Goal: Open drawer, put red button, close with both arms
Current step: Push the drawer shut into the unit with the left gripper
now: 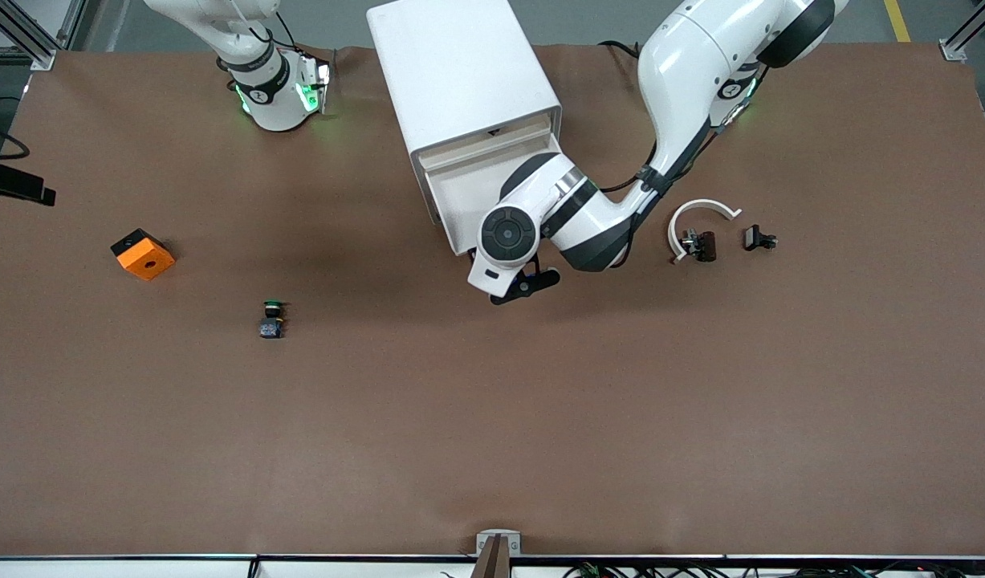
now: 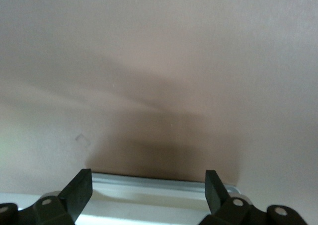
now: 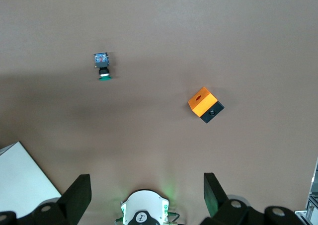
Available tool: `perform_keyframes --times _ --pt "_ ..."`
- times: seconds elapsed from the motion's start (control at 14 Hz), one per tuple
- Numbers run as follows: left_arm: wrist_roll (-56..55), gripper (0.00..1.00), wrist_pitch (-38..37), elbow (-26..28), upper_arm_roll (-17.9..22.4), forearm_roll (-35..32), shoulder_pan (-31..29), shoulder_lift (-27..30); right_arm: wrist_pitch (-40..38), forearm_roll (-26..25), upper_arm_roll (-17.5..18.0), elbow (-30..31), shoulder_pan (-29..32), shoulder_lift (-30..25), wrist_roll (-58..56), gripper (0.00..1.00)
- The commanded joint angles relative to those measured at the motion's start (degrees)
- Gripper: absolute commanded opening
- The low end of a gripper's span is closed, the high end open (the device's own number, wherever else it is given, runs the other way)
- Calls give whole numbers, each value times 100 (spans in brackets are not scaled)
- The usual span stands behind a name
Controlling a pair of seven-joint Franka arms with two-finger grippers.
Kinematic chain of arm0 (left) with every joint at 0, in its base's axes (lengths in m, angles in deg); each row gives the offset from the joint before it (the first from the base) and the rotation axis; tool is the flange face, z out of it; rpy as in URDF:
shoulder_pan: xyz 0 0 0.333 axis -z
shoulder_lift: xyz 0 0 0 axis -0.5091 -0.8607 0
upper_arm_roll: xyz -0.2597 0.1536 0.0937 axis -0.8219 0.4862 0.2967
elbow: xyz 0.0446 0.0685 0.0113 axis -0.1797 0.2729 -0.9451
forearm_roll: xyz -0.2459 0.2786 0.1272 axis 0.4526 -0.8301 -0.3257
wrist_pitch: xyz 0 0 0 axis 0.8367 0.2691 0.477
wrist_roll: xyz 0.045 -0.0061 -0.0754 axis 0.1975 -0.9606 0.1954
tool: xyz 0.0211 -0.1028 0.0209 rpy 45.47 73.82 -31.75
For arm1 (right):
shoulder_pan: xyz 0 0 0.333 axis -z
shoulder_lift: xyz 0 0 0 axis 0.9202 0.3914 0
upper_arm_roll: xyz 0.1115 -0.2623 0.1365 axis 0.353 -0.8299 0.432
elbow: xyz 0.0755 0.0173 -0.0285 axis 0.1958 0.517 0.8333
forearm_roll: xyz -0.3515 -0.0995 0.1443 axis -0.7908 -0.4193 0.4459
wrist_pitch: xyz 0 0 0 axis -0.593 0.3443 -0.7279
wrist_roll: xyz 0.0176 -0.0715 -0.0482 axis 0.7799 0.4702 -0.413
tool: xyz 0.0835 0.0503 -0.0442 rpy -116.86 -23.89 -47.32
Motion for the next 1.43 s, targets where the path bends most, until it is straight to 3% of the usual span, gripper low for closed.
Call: perform_keyframes --times 0.0,0.29,0.64,1.36 --pt "-379 100 -82 126 -271 -53 -20 45 -92 55 31 264 133 -289 22 100" --pt "-757 100 -91 275 -596 -44 -20 10 84 186 31 386 151 -570 -22 100" --pt "-1187 100 -100 328 -877 -18 -20 1 779 266 31 1326 151 -1291 -13 100" --pt "-1391 100 -284 355 -940 852 155 -95 937 222 75 1327 116 -1362 -92 100"
